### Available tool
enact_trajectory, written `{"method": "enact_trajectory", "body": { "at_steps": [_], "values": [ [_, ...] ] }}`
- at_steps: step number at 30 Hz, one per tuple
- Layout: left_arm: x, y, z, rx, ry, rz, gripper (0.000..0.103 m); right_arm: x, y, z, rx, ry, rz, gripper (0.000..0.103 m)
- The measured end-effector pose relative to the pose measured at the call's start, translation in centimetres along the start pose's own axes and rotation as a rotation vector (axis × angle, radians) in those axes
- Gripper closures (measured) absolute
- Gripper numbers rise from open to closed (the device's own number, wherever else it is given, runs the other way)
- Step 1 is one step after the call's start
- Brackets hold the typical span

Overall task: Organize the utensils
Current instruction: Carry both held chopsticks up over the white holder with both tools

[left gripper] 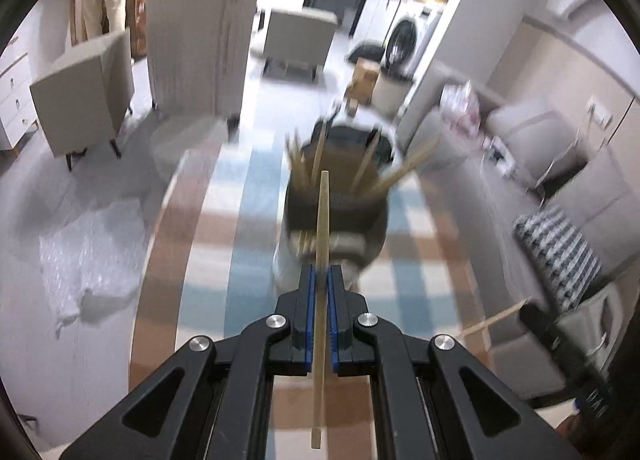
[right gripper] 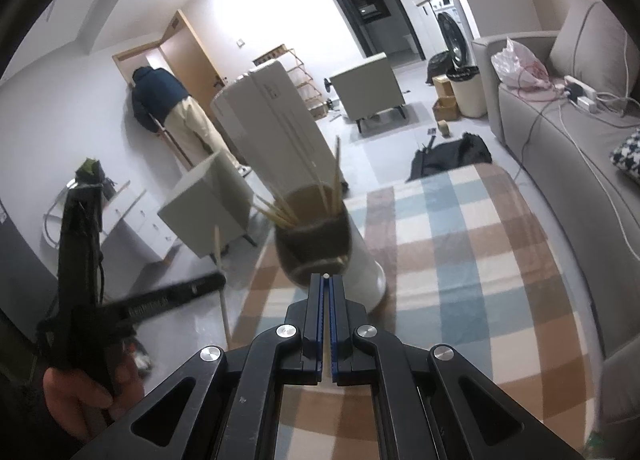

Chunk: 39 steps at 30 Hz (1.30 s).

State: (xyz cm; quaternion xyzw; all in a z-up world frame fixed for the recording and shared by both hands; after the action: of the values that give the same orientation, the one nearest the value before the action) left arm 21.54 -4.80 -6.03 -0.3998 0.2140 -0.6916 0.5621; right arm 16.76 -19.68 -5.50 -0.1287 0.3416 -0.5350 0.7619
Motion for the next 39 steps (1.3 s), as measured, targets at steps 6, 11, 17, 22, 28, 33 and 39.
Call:
{"method": "enact_trajectory", "body": {
  "at_steps": [6,11,17,22,28,33,39],
  "values": [
    [1.4,-1.9,7.4,0.192,0.002,-0.055,0.101,-1.7,-0.8,5.6,0.042,-0.058,0.006,0.101],
    [1.9,-1.3,13.1,0.352,0.021,-0.056,0.101,-2.0,-0.3,11.6,0.076,-0.074,0.007,0.101],
    [1.3,3.1,15.9,0.421,-0.005,-0.074,0.101,-1.8,2.4,15.7,0.083,-0.074,0.009,0.101],
    [1.0,6.2,16.2,0.430,-0.004,-0.087,0.101,-1.1,5.3,16.9,0.064,-0.056,0.012,0.101],
    [1.0,8.0,15.2,0.429,0.010,-0.117,0.101,-0.6,7.5,16.8,0.046,-0.082,-0.014,0.101],
    [1.6,7.8,14.1,0.458,0.044,-0.115,0.101,0.1,9.0,15.6,0.025,-0.077,-0.026,0.101],
    [2.5,7.9,13.6,0.498,0.107,-0.102,0.101,0.6,10.3,14.3,-0.002,-0.076,-0.032,0.101]
  ]
}}
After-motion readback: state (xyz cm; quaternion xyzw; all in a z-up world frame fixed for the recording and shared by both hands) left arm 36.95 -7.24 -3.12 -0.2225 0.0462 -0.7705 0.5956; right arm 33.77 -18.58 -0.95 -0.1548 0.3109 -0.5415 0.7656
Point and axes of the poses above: each gripper's, at about its wrist camera, not at the fingertips, and y roughly the way its jaws point, x to its right, z to its top, the point moved 9 cm from there along y, roughly the way its jaws point, and after that the axes turned 4 degrees about -y, right-handed, at the moved point
